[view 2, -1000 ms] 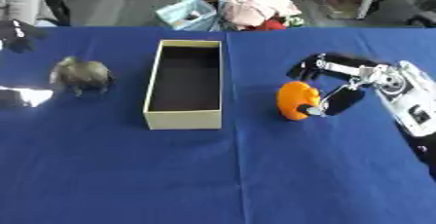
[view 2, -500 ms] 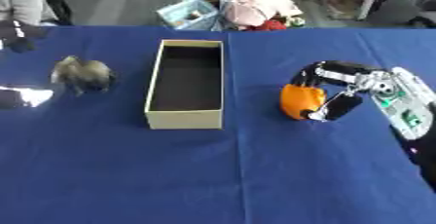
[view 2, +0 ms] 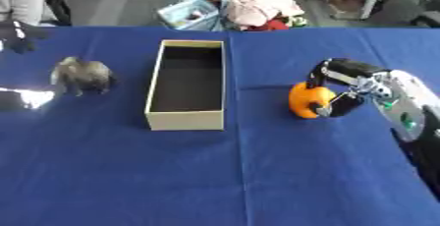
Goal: Pick up objects on the table and place them in the box.
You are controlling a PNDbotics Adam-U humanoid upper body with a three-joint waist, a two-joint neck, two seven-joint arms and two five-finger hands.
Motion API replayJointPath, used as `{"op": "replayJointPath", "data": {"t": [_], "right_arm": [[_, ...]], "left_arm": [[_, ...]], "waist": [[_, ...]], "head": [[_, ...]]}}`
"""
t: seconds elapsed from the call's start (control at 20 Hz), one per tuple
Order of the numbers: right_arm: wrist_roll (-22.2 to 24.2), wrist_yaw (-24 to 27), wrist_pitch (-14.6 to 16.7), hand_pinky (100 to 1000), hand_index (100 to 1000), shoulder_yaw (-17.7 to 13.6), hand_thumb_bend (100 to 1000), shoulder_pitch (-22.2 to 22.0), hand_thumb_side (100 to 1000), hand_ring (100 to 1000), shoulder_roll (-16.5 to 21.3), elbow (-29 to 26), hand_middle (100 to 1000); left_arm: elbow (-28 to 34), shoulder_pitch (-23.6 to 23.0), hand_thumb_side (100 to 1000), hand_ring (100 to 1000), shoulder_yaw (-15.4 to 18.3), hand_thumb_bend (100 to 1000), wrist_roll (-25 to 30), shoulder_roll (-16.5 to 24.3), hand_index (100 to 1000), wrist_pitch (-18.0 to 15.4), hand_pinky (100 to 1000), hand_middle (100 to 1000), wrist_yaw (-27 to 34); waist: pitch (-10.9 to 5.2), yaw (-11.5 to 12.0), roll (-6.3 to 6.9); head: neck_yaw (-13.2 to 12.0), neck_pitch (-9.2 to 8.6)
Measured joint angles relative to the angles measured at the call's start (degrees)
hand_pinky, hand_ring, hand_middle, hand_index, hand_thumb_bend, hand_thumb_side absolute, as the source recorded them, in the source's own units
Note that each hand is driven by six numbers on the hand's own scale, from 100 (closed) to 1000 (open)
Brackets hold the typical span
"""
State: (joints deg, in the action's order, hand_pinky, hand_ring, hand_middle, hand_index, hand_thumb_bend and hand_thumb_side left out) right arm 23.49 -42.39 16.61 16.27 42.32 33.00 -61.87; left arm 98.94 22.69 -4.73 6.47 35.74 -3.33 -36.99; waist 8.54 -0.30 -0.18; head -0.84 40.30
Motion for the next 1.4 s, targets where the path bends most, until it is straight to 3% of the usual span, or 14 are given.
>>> {"op": "replayJointPath", "data": {"t": [0.05,0.15,0.2,0.3,0.6,0.9,0.95,1.0,1.4], "right_arm": [[-0.8,-0.6,0.1,702,420,0.0,130,0.0,100,605,0.0,0.0,346],[-2.1,-1.7,0.3,696,393,0.0,146,0.0,100,594,0.0,0.0,322],[-2.7,-2.1,0.5,682,301,0.0,103,0.0,100,558,0.0,0.0,253],[-3.9,-2.7,0.6,668,242,0.0,100,0.0,100,523,0.0,0.0,200],[-6.1,-3.1,0.9,657,228,0.0,100,0.8,100,508,0.1,-1.0,185],[-6.6,-0.9,0.2,660,230,-0.4,100,4.4,100,507,1.8,-7.5,186],[-6.5,-0.6,0.0,661,231,-0.4,100,5.5,135,508,2.1,-8.4,187],[-6.4,-0.2,-0.1,661,232,-0.4,100,6.5,100,507,2.3,-9.1,187],[-5.1,0.5,0.2,661,236,-0.2,100,13.0,100,508,0.5,-8.5,191]], "left_arm": [[0.0,0.0,150,645,0.0,558,0.0,0.0,814,0.0,626,716,0.0],[0.0,0.0,149,645,0.0,557,0.0,0.0,814,0.0,625,716,0.1],[0.0,0.0,150,645,0.0,558,0.0,0.0,814,0.0,625,716,0.1],[0.0,0.0,149,644,0.0,556,0.0,0.0,814,0.0,625,716,0.1],[0.0,0.0,147,641,0.0,547,-0.1,0.0,814,0.0,624,716,0.1],[0.1,-0.1,147,642,0.0,533,-0.2,0.0,814,0.2,623,715,0.0],[0.1,-0.1,159,641,0.0,537,-0.2,0.0,814,0.2,622,716,0.0],[0.2,-0.1,145,641,0.0,533,-0.2,0.0,814,0.2,622,715,0.0],[1.2,1.3,145,640,-0.4,534,0.0,-0.5,816,-0.1,621,715,-0.1]], "waist": [[0.0,0.0,0.0],[0.0,0.1,0.0],[0.0,0.2,0.0],[0.0,0.3,0.0],[-0.01,0.3,-0.06],[-0.08,0.5,-0.37],[-0.1,0.7,-0.49],[-0.12,0.9,-0.64],[-0.26,3.9,-1.52]], "head": [[0.0,0.0],[0.0,0.0],[0.0,0.0],[0.0,0.0],[0.0,0.0],[0.0,-0.03],[0.1,-0.04],[0.1,-0.06],[1.7,-0.86]]}}
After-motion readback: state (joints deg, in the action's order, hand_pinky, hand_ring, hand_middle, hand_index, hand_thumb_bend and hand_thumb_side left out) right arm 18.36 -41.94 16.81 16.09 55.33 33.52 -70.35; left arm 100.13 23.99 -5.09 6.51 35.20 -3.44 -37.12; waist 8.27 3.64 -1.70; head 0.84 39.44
